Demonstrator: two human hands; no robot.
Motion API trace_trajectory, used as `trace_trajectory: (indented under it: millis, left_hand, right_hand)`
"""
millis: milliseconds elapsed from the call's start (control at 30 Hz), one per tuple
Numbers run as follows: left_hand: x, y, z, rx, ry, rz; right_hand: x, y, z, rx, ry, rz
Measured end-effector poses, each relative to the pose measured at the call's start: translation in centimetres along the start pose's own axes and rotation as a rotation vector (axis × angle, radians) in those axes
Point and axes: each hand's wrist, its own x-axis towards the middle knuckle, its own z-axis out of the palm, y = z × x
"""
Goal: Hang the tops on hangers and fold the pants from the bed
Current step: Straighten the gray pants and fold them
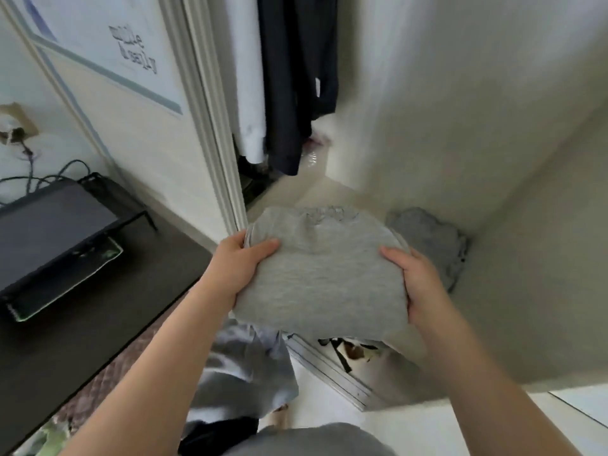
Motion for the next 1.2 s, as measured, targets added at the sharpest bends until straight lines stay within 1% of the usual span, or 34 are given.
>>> trace_trajectory:
  millis: [133,233,300,433,633,700,800,867,967,1067,1133,1200]
  left_hand:
    - [8.6,-1.0,3.6,0.156,-0.157,-0.140]
    - [13.1,-2.8,6.9,0.209,-0.264,-0.261]
    - [15.4,-4.0,9.1,0.243,-0.311,-0.310]
    - [18.8,-6.0,13.0,0.324,-0.341,-0.368]
    - [23.4,-6.7,19.1,0.457,-0.365,-0.429]
    - [25.1,-6.5,21.2,0.486,-0.379,-0.439]
    - [27.6,-6.2,24.6,0.505,-0.424,-0.408]
    - [29.4,-6.0,27.0,0.505,-0.469,-0.383]
    - [32.3,-5.8,30.8,0.505,-0.551,-0.298]
    - [34.9,-6.0,34.6,0.482,-0.598,-0.155]
    - [36.5,-6.5,36.7,0.475,-0.601,-0.066]
    - [38.1,-7.7,38.2,0.557,-0.621,0.007]
  right_hand:
    - [4.0,1.4,-2.1,0.079,0.196,0.041]
    - [6.8,3.0,-4.0,0.123,0.320,0.138]
    - [8.8,4.1,-5.5,0.146,0.388,0.188]
    - [13.2,5.4,-8.0,0.192,0.484,0.252]
    - [19.4,4.9,-9.9,0.323,0.564,0.240]
    - [20.6,4.5,-10.6,0.320,0.609,0.222]
    - [22.5,3.5,-12.7,0.216,0.673,0.156]
    - [23.9,2.6,-14.5,0.184,0.685,0.127]
    - [25.8,0.8,-17.0,0.140,0.704,0.097]
    - [27.7,-1.2,-19.4,-0.051,0.768,0.033]
    - [29.1,-1.7,-20.8,-0.219,0.867,-0.014]
    - [30.3,-1.3,-22.0,-0.412,0.928,0.002]
